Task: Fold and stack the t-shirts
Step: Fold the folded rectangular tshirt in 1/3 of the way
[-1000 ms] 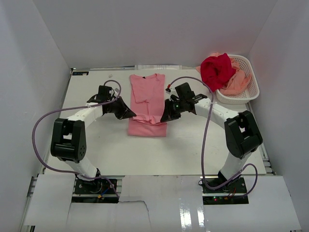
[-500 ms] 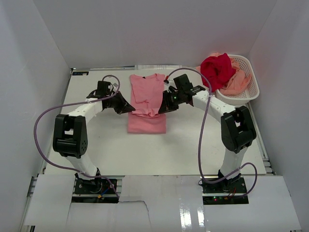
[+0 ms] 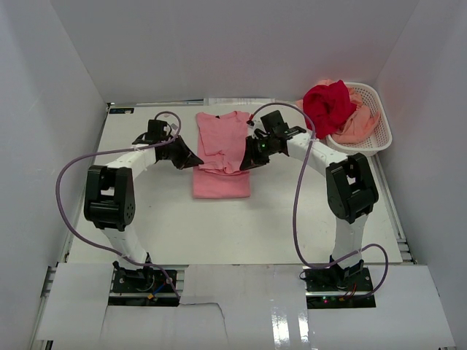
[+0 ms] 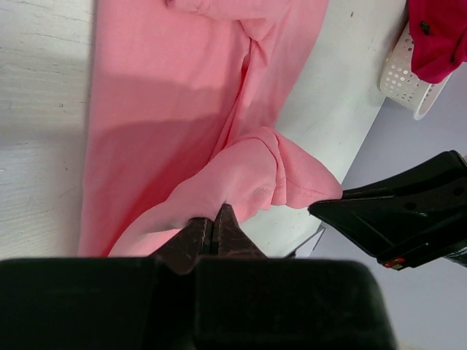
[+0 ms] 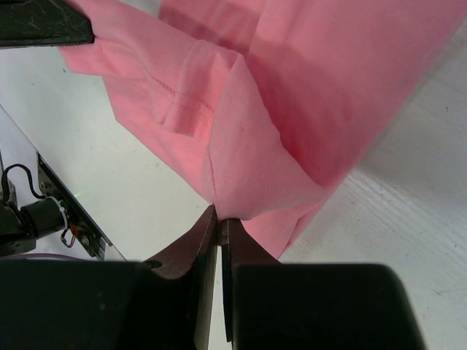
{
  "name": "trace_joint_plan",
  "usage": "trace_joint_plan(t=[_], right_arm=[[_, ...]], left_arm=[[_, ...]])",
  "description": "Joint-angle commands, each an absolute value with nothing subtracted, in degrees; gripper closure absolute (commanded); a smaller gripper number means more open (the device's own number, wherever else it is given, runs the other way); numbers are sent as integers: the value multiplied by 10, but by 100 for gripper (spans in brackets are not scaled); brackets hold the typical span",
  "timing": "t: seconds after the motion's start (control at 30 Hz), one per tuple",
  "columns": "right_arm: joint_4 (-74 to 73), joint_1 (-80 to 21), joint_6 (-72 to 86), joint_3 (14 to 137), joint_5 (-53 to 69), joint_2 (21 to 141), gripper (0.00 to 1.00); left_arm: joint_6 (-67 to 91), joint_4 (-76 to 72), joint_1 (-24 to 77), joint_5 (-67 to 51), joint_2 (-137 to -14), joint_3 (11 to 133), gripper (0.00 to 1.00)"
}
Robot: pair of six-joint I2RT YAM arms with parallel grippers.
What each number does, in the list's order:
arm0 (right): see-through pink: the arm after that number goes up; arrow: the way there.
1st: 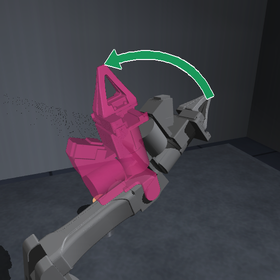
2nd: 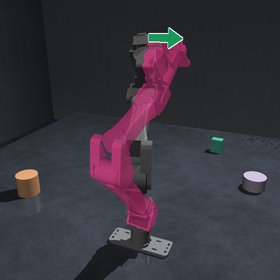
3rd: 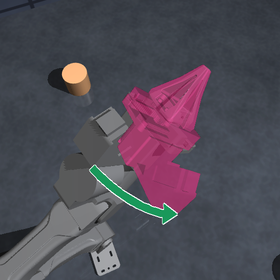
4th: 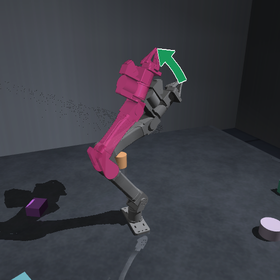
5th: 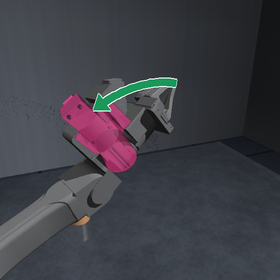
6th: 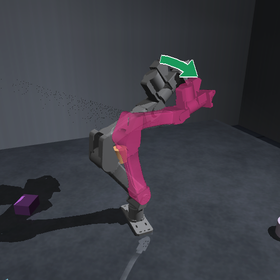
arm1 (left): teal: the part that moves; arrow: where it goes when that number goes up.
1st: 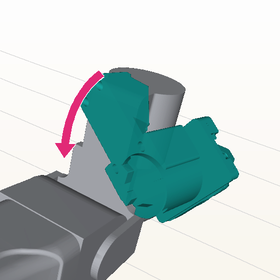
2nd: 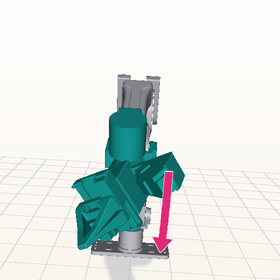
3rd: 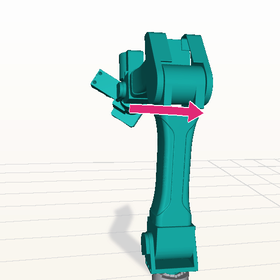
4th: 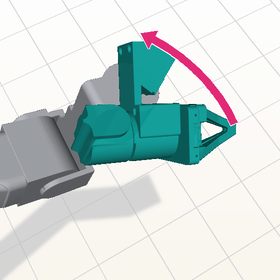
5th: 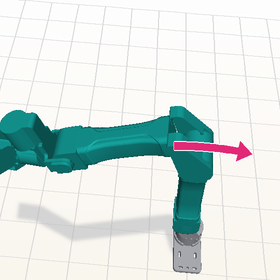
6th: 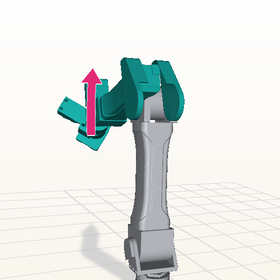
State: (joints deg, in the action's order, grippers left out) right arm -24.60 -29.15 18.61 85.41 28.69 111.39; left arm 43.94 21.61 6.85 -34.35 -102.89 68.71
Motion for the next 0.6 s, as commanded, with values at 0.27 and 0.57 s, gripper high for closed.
trace_joint_plan(t=[0.27,0.57], right_arm=[[-257,-281,172,902,301,1125,92],[-271,-277,164,937,304,1148,92]], left_arm=[[431,193,64,-361,-1046,722,96],[432,190,64,-366,-1062,738,96]])
